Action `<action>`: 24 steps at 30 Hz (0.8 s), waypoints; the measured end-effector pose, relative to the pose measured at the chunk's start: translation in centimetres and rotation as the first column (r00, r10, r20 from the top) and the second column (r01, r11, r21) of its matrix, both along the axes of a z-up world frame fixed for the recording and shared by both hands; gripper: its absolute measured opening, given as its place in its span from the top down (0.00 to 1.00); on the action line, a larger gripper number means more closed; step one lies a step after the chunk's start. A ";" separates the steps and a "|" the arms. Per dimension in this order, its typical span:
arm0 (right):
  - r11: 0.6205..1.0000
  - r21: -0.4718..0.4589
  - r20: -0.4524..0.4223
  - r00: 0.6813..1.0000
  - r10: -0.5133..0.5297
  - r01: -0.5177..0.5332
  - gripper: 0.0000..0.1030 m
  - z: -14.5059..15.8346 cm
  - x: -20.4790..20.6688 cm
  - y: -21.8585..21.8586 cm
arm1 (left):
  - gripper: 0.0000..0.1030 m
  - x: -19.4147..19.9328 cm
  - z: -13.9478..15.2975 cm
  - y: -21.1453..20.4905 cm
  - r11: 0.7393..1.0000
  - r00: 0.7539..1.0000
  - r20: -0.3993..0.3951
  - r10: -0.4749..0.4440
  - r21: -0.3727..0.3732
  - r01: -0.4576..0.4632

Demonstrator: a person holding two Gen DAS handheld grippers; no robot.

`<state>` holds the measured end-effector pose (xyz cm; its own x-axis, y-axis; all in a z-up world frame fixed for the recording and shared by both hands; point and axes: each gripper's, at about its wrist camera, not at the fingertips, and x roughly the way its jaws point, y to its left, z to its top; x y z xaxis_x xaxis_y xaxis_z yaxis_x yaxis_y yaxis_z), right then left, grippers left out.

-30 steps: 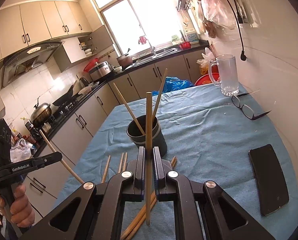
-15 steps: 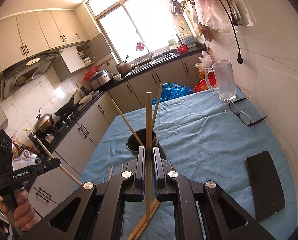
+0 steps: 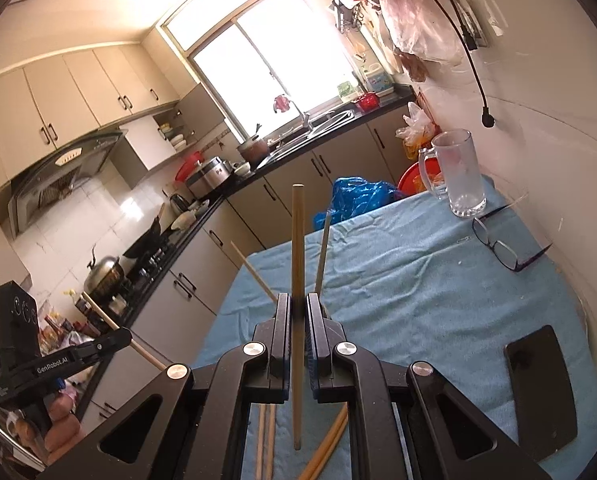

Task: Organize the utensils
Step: 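Lift both chopsticks upright and carry them above the black cup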

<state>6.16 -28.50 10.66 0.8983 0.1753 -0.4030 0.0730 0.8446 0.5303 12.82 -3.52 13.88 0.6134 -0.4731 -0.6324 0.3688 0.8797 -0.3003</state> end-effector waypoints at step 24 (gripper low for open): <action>0.989 -0.020 0.102 0.984 -0.144 0.147 0.93 3.6 8.2 -1.2 | 0.94 10.0 0.7 -3.8 0.996 0.999 -0.014 0.035 -0.081 -0.036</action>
